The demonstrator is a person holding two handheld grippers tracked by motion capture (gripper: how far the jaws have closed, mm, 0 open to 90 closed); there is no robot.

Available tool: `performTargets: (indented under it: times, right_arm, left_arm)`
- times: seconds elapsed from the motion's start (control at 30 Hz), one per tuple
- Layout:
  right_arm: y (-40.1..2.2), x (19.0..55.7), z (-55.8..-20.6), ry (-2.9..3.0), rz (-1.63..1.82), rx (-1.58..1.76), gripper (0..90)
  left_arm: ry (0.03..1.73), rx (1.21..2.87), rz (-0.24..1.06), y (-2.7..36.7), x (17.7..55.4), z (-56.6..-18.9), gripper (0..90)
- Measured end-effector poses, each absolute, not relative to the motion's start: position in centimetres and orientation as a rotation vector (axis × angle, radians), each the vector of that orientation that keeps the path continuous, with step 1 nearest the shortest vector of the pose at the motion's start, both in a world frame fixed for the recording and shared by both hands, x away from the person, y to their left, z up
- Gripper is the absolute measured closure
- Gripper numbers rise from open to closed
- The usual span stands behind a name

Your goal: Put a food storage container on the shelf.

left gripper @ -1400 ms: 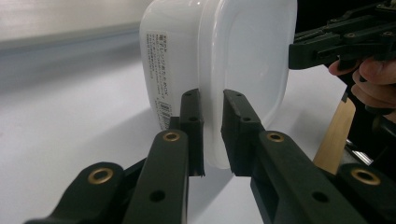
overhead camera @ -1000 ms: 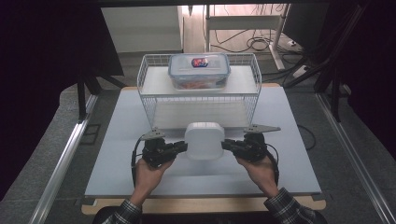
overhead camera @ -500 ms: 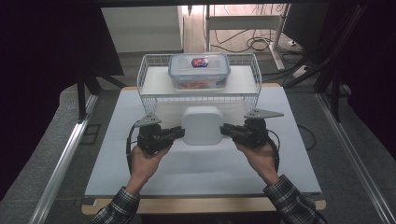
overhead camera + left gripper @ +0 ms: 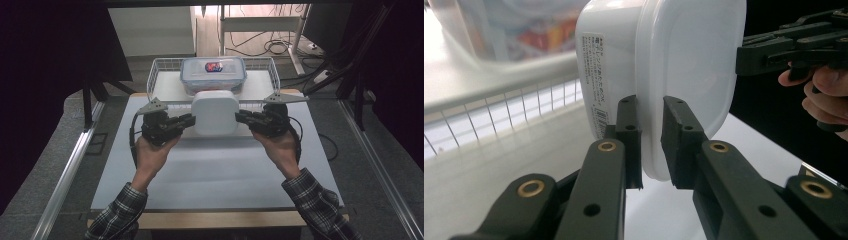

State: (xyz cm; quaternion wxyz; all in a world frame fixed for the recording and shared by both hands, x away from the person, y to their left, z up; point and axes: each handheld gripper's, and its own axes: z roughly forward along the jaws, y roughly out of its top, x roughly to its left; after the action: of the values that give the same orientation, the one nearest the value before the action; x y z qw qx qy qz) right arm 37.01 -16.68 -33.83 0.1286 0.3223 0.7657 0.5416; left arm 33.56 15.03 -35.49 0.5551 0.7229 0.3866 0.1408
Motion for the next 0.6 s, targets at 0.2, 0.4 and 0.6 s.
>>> performTargets:
  times: [0.2, 0.4, 0.6]
  right_arm:
    - [-16.4, 37.7, -31.8, 2.197, 1.587, 0.928, 77.9]
    - [-15.9, 38.8, -29.9, 2.184, 1.602, 0.921, 77.8]
    - [-15.6, 39.7, -28.3, 2.173, 1.62, 0.923, 77.8]
  left_arm:
    - [0.906, 1.702, 0.352, 15.3, 34.5, -33.5, 79.1]
    - [0.902, 1.698, 0.364, 15.6, 35.3, -31.7, 79.0]
    - [0.896, 1.692, 0.376, 16.1, 36.3, -29.6, 78.9]
